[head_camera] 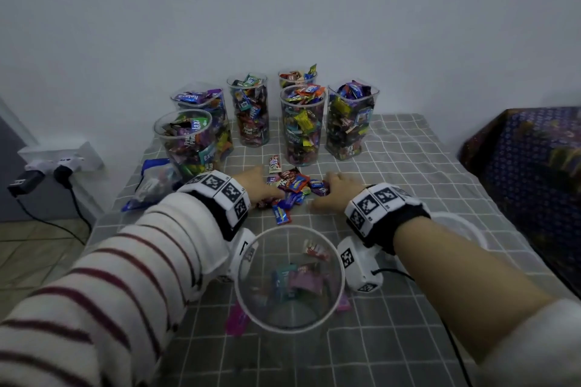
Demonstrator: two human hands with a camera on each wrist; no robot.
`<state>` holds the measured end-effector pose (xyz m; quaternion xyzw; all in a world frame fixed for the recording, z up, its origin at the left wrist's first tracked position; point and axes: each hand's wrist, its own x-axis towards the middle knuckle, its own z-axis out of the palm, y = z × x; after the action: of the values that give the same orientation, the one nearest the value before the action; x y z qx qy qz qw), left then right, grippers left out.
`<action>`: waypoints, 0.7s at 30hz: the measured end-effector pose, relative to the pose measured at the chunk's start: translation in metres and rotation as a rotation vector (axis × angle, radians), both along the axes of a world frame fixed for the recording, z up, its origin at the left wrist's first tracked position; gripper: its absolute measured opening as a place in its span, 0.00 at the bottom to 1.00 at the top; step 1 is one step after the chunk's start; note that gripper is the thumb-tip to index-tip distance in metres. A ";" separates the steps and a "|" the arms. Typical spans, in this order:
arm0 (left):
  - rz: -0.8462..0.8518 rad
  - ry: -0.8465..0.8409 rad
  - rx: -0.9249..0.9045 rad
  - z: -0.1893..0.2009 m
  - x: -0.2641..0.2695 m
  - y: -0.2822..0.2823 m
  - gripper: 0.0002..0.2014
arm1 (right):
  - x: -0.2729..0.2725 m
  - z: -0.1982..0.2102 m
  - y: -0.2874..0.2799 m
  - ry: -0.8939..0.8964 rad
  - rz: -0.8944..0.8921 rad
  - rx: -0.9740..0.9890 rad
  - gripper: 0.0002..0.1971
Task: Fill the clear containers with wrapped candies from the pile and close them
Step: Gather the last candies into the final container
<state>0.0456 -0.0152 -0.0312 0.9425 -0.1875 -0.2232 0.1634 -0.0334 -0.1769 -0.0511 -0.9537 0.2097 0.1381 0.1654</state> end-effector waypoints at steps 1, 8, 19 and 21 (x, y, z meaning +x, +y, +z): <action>-0.003 -0.026 0.008 -0.002 0.004 -0.004 0.40 | 0.004 -0.001 0.004 0.004 0.032 -0.001 0.42; -0.145 -0.115 0.086 -0.005 0.030 -0.023 0.28 | 0.037 0.001 0.023 0.006 0.254 0.034 0.53; -0.255 -0.053 0.194 -0.002 0.032 -0.017 0.21 | 0.046 0.013 0.033 0.128 0.448 -0.074 0.51; -0.244 -0.006 0.187 -0.002 0.026 -0.013 0.20 | 0.040 0.014 0.034 0.138 0.481 -0.094 0.51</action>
<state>0.0717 -0.0286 -0.0332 0.9245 -0.2796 -0.2548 0.0462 0.0063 -0.1429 -0.0368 -0.9712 -0.0063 0.2282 0.0687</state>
